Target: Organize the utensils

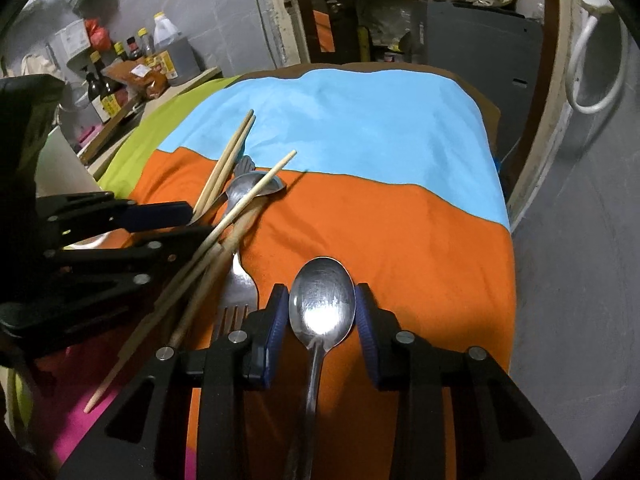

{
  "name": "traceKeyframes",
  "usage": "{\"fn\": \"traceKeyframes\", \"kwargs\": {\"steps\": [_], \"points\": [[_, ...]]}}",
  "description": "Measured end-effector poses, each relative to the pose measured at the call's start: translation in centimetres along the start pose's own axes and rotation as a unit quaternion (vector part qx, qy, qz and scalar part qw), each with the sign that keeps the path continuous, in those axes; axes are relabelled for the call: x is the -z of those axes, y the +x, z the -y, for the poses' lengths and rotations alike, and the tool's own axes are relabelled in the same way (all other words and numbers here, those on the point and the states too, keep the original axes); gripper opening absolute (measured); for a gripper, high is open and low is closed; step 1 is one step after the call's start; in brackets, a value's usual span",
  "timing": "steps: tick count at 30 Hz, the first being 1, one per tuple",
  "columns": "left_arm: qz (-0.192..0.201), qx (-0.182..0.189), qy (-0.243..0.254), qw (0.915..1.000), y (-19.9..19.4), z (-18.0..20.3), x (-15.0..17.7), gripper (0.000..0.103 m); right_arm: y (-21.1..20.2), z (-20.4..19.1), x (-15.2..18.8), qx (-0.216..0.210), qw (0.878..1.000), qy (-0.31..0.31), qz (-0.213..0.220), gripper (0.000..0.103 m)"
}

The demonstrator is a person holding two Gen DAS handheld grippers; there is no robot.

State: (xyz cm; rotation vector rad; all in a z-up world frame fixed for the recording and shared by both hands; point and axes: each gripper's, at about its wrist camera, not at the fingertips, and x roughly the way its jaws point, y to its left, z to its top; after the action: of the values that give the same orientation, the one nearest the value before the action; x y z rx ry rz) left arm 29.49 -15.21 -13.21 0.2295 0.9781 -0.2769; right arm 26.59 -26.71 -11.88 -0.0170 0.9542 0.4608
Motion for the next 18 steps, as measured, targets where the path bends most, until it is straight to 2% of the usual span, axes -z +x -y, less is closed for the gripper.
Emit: {"fn": "traceKeyframes", "kwargs": {"steps": [6, 8, 12, 18], "points": [[-0.011, -0.009, 0.023, 0.9996, 0.5, 0.3, 0.0, 0.028, 0.5, -0.3, -0.3, 0.007, 1.000, 0.010, -0.004, 0.032], [-0.009, -0.029, 0.023, 0.9993, 0.6, 0.3, 0.1, 0.018, 0.6, -0.6, -0.3, 0.014, 1.000, 0.010, -0.003, 0.032], [0.003, 0.009, -0.049, 0.9988, -0.1, -1.5, 0.7, 0.016, 0.2, -0.6, -0.2, 0.011, 1.000, 0.020, 0.001, 0.032], [0.032, 0.024, -0.127, 0.9911, -2.4, -3.2, 3.2, 0.016, -0.9, -0.9, 0.6, -0.004, 1.000, 0.024, 0.009, 0.031]]}}
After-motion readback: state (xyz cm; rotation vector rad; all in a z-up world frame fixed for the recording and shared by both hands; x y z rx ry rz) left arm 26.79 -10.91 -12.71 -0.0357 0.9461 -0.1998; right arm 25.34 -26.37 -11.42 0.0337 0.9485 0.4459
